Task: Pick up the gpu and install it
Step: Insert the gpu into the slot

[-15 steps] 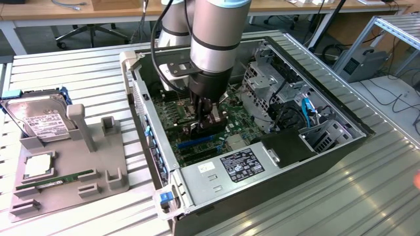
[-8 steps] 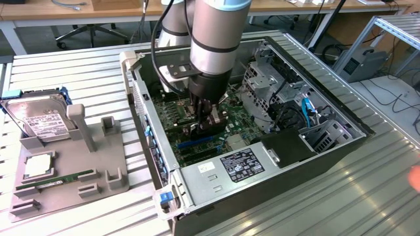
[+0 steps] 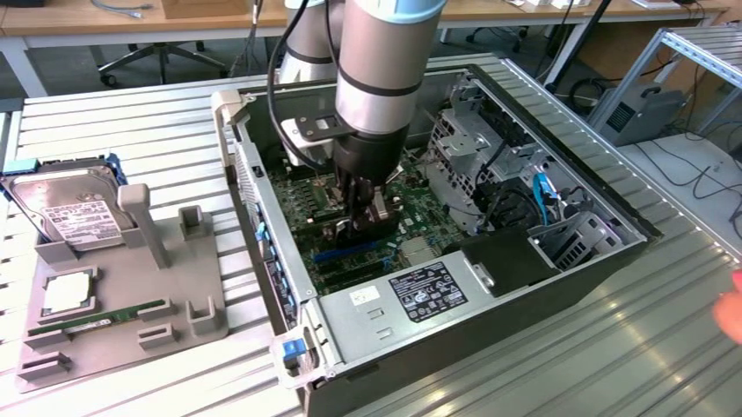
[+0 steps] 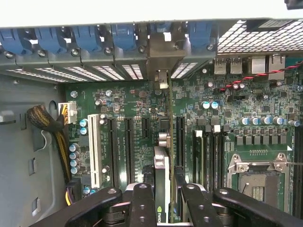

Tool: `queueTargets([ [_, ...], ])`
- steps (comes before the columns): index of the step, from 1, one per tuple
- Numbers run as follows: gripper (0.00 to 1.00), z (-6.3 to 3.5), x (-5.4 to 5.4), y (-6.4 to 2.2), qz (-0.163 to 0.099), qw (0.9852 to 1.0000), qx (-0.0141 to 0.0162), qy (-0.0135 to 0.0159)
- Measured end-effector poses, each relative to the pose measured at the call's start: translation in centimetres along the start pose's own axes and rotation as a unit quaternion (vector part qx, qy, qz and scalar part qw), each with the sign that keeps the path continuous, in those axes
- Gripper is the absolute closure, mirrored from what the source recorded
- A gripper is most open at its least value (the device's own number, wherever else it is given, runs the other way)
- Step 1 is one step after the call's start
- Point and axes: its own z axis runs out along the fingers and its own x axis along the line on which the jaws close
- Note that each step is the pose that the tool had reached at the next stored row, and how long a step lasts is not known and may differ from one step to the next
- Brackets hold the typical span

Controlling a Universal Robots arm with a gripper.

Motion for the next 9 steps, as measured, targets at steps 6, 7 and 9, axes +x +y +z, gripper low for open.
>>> queueTargets([
  [6, 0.73, 0.17, 0.00, 0.00, 0.000, 1.0000, 0.0000, -0.0001],
  [7, 0.73, 0.17, 0.00, 0.00, 0.000, 1.0000, 0.0000, -0.0001],
  [9, 0.73, 0.17, 0.00, 0.00, 0.000, 1.0000, 0.0000, -0.0001],
])
